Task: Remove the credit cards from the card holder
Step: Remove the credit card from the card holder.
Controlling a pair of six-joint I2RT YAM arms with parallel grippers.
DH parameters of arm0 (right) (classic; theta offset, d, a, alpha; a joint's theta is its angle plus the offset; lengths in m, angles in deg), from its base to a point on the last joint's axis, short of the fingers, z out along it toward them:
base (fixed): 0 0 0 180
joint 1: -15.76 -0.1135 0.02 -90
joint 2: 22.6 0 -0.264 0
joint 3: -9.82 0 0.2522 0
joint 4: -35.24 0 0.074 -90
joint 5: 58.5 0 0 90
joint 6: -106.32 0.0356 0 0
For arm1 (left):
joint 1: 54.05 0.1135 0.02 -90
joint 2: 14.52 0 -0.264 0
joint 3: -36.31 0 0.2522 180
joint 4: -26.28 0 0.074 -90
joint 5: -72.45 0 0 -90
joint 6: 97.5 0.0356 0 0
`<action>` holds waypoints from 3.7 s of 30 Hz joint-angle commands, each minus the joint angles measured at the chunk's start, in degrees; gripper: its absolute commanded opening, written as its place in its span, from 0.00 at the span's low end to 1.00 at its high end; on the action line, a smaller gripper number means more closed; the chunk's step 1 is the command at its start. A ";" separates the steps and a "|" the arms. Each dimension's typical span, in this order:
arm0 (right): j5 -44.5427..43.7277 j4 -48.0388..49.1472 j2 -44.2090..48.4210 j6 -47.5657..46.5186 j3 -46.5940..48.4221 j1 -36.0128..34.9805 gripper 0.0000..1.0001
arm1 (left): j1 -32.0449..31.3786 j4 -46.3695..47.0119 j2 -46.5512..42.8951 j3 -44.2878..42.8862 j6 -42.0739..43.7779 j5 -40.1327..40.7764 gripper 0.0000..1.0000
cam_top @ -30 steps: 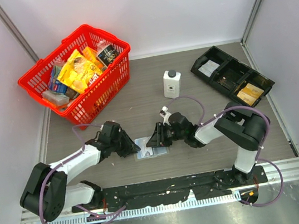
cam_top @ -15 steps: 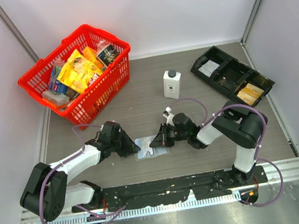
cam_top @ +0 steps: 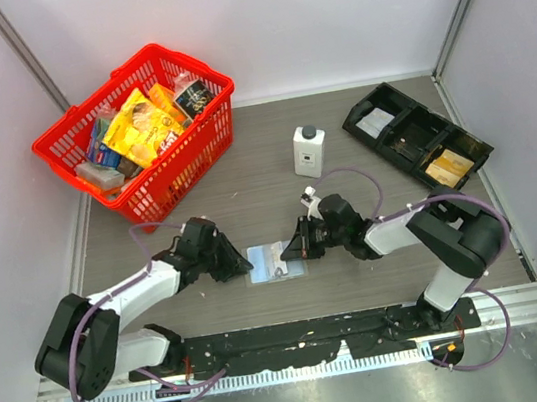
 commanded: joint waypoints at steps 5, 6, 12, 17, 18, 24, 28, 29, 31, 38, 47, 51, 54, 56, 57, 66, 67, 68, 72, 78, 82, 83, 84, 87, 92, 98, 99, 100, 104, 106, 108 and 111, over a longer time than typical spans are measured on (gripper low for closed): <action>-1.63 -14.03 6.41 -8.42 3.63 0.63 0.01 | 0.27 3.95 -6.68 -2.15 2.90 -2.51 0.46; -1.36 -13.59 6.23 -8.15 3.80 0.63 0.01 | 0.26 5.26 -7.29 -2.41 2.90 -3.21 0.48; 0.13 -8.50 3.43 -5.96 4.77 0.54 0.01 | -0.44 12.74 -4.06 -5.14 2.11 -7.87 0.50; 0.75 -5.68 1.23 -4.02 5.21 0.37 0.01 | -1.14 16.26 0.43 -6.19 1.49 -8.49 0.49; 0.83 -5.24 0.70 -3.76 5.21 0.28 0.01 | -1.32 16.61 1.39 -6.20 1.23 -8.84 0.49; 1.45 -2.96 -1.24 -2.88 4.86 0.28 0.01 | -1.49 18.90 6.32 -4.79 -0.62 -9.20 0.45; 1.45 -2.51 -1.94 -2.79 4.60 0.28 0.01 | -1.58 17.24 8.96 -4.18 -0.97 -8.15 0.43; 1.45 -2.60 -1.94 -2.88 4.51 0.28 0.01 | -1.58 16.19 9.13 -4.09 -1.06 -7.45 0.42; 1.36 -3.12 -1.68 -3.23 4.33 0.37 0.01 | -1.58 13.90 9.14 -3.91 -0.88 -5.78 0.39; 0.75 -5.23 -0.36 -4.37 3.19 1.60 0.01 | -1.23 10.11 10.01 -2.86 -0.88 -3.40 0.35; 0.05 -10.67 3.24 -7.27 2.22 3.79 0.01 | -0.35 9.85 10.19 -2.51 -0.97 -2.87 0.34; -0.83 -17.51 7.19 -11.04 3.10 5.46 0.01 | -0.44 8.00 8.96 -3.38 0.34 -2.87 0.36; -2.32 -25.85 10.61 -15.52 5.73 6.17 0.01 | -0.35 5.90 8.00 -5.31 2.27 -2.52 0.43; -3.11 -30.25 12.47 -18.33 7.49 6.26 0.01 | -0.44 4.32 7.03 -6.98 4.20 -2.34 0.50; -3.29 -31.94 13.78 -19.04 8.71 6.34 0.01 | -0.44 3.61 6.42 -8.03 5.95 -2.17 0.54; -3.38 -51.35 21.78 -31.96 19.00 6.52 0.01 | -0.26 -2.10 -1.93 -20.25 28.44 -5.40 0.89; -2.43 -52.68 22.83 -33.36 20.66 6.43 0.01 | -0.35 -2.45 -2.46 -21.48 30.65 -7.24 0.92; -1.98 -54.61 23.28 -34.25 21.64 6.43 0.01 | -0.35 -2.46 -2.81 -22.62 33.28 -9.35 0.94; 2.23 -59.89 25.83 -38.64 27.43 6.35 0.01 | -0.18 -3.33 -3.08 -26.40 42.95 -19.37 0.96; 9.70 -66.93 28.73 -46.11 34.38 6.34 0.01 | -0.26 -7.02 -4.05 -31.24 53.77 -26.76 0.95; 13.65 -69.13 30.13 -49.89 36.85 6.43 0.01 | -0.18 -5.71 -4.49 -32.65 56.68 -32.20 0.94; 14.28 -69.74 30.23 -50.42 37.37 6.43 0.01 | -0.17 -5.54 -4.31 -33.17 56.95 -34.14 0.93; 15.59 -69.83 30.57 -51.21 37.73 6.43 0.01 | -0.26 -5.71 -3.96 -33.79 57.47 -36.25 0.92; 18.50 -69.75 31.10 -51.39 38.52 6.43 0.01 | -0.26 -5.88 -2.73 -35.63 57.74 -42.92 0.85; 21.22 -70.10 31.54 -53.41 39.05 6.43 0.01 | -0.26 -5.10 -0.89 -37.40 55.64 -53.65 0.65; 23.16 -68.26 31.72 -52.89 38.79 6.43 0.01 | -0.44 -5.01 1.31 -37.66 54.31 -55.60 0.54; 23.59 -67.99 31.89 -52.71 38.87 6.43 0.01 | -0.44 -5.18 1.40 -37.66 54.40 -55.34 0.53; 23.77 -67.64 31.90 -52.63 38.87 6.52 0.01 | -0.61 -5.27 1.58 -37.75 54.40 -55.34 0.54; 24.21 -67.20 31.46 -52.62 39.05 6.52 0.01 | -1.14 -6.94 2.19 -38.36 55.80 -54.37 0.45; 24.21 -67.11 31.19 -52.62 39.05 6.35 0.01 | -1.49 -7.29 2.37 -38.63 55.98 -54.37 0.32; 24.30 -66.50 31.11 -52.45 38.88 6.43 0.01 | -1.41 -7.47 2.19 -38.63 56.16 -53.94 0.16; 24.22 -63.61 31.80 -49.83 38.09 6.52 0.04 | -1.49 -8.17 1.32 -38.37 57.04 -50.52 0.00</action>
